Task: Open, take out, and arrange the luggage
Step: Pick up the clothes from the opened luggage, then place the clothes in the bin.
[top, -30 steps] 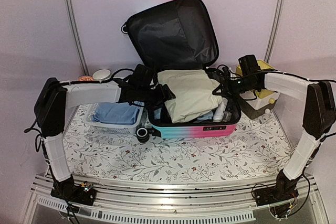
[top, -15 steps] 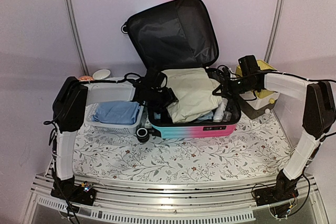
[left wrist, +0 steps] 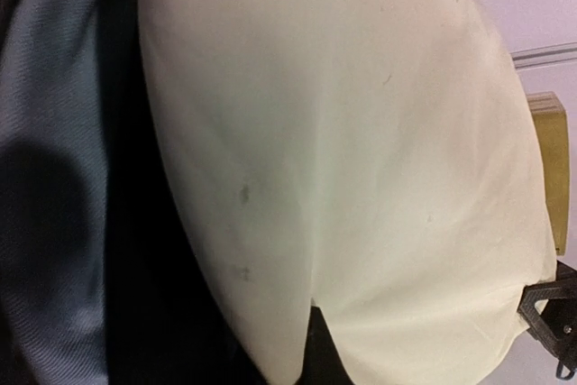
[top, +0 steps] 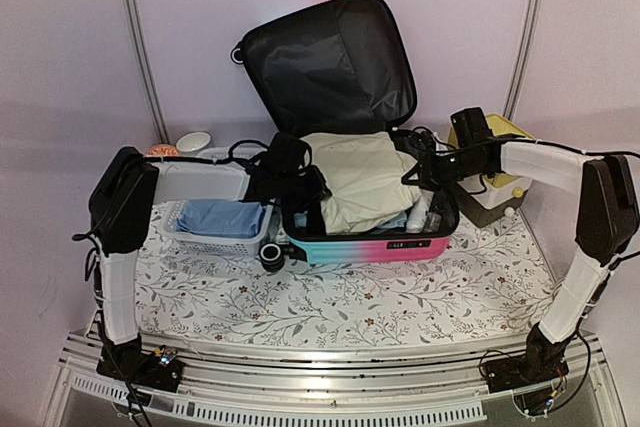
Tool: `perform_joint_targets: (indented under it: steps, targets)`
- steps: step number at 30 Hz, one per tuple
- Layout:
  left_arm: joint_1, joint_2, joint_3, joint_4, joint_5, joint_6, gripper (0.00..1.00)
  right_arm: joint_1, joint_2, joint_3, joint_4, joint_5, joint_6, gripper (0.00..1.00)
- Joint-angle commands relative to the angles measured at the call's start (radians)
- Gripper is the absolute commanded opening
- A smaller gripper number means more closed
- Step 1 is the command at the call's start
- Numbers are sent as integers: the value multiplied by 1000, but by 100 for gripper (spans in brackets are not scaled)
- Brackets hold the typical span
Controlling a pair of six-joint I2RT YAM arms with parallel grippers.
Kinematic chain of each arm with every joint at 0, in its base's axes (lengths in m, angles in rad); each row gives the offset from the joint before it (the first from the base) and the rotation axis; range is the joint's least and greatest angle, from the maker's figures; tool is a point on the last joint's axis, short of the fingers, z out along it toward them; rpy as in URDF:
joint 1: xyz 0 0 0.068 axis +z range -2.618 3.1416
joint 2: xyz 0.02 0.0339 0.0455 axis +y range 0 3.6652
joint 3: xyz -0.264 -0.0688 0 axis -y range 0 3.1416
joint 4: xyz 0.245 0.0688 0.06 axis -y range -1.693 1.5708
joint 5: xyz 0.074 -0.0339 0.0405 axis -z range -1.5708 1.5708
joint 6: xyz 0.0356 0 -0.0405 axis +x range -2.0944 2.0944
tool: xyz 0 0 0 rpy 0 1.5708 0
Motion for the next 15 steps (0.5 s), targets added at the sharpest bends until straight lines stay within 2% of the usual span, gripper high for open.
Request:
perform_joint_targets:
  steps: [1,6,15]
  targets:
    - [-6,-154,-66,49,-117,78,0,49,-69,12,48,12,21,2]
    - [-4,-229,-21,-12,-137,197,0,88,-105,39,49,57,30,2]
    - [-1,-281,91,-159,-137,301,0,152,-125,72,57,90,55,2]
